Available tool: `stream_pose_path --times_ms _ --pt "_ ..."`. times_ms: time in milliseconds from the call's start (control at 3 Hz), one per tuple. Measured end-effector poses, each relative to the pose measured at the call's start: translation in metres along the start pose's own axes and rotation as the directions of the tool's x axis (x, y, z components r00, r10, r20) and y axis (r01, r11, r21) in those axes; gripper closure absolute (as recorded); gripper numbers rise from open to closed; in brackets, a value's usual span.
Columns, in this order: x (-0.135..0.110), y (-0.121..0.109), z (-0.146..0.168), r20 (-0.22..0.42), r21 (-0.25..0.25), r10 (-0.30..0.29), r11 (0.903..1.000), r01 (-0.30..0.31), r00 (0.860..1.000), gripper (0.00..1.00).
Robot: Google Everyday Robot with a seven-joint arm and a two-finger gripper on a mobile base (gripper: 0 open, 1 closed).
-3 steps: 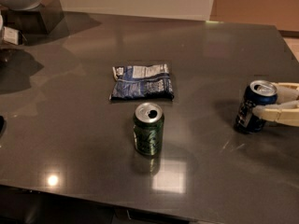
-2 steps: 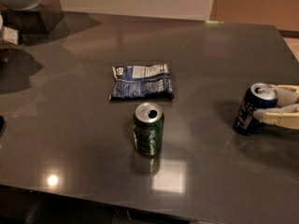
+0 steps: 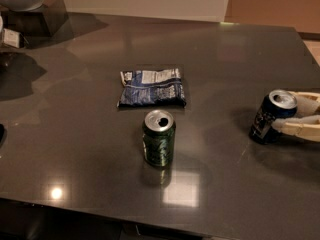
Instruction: Place pepsi can upright
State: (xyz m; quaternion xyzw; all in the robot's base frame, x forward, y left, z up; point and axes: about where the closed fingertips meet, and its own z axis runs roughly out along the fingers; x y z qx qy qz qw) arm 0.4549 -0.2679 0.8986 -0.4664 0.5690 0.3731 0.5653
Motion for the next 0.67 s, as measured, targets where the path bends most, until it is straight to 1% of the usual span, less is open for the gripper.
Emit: stream_pose_path --times_ms 333,667 --pt "0.0025 0.0018 0.0004 0.001 -0.011 0.002 0.9999 -0.002 1.0 0.0" --pt "0.0025 0.0018 0.0005 0.001 -0.011 0.002 0.9999 -0.002 1.0 0.0"
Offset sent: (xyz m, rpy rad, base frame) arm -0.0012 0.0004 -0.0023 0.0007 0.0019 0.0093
